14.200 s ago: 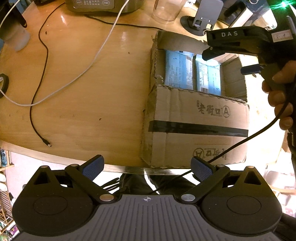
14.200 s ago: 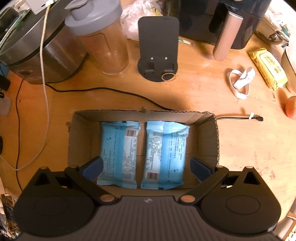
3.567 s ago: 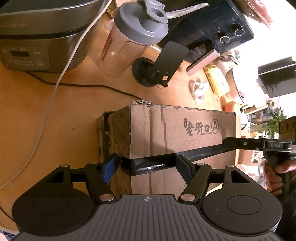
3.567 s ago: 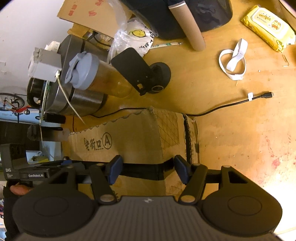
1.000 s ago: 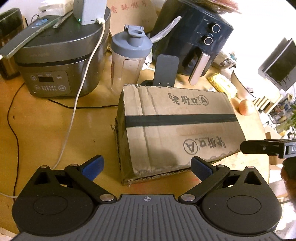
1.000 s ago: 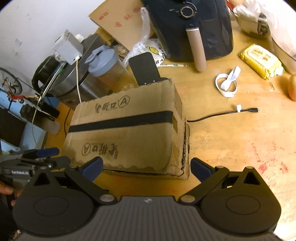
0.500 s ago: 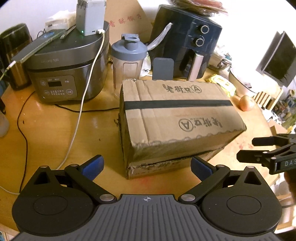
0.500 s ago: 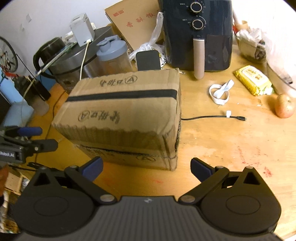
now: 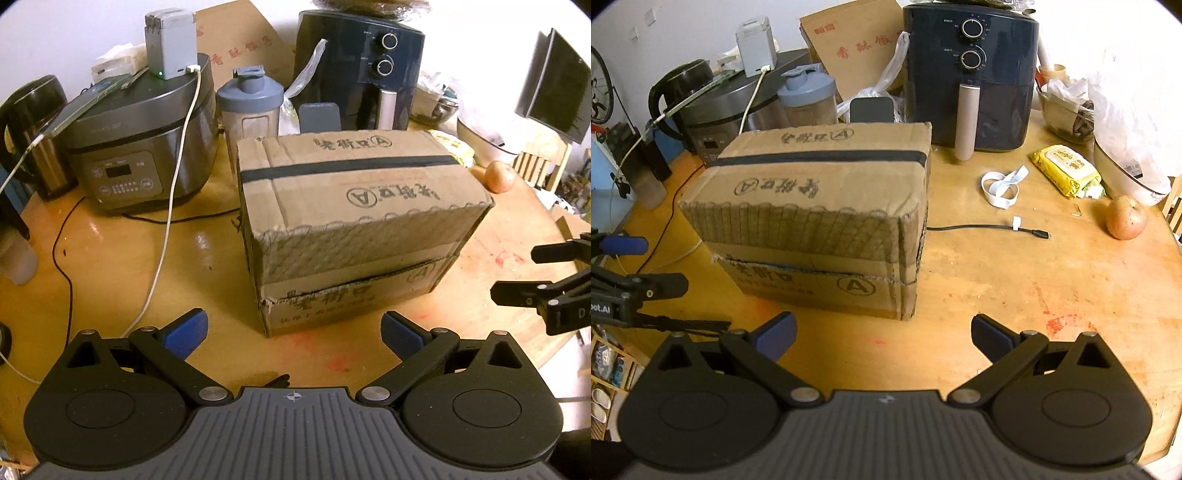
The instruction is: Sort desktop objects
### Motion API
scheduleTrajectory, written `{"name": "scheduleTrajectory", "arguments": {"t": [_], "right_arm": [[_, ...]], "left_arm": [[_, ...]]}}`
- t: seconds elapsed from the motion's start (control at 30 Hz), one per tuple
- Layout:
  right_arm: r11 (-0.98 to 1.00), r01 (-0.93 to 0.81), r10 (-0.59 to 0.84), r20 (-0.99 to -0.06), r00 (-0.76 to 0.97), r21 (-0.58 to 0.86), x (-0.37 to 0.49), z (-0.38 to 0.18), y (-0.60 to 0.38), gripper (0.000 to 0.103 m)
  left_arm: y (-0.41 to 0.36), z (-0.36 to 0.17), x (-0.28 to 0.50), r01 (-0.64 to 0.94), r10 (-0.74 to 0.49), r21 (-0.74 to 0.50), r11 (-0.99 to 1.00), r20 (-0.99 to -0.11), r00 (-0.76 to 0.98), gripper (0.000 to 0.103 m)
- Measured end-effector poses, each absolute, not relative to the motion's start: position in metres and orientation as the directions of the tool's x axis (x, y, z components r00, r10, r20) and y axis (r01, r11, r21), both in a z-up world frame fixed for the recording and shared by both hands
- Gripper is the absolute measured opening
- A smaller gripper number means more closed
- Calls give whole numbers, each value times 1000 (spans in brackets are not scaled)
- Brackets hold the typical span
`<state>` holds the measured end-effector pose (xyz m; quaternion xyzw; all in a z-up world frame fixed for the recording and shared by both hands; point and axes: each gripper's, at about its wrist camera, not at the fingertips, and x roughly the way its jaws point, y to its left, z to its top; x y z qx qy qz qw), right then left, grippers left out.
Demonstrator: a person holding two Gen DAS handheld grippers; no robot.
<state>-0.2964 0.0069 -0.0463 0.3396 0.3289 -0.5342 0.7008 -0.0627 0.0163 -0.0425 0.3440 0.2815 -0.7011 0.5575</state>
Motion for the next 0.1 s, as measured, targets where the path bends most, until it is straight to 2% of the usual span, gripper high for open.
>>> {"name": "scheduleTrajectory", "arguments": {"t": [0.1], "right_arm": [[195, 973, -527, -824, 210, 123, -296, -48, 11, 103]], "left_arm": [[19, -45, -61, 975, -595, -14, -220, -791, -146, 103]]}}
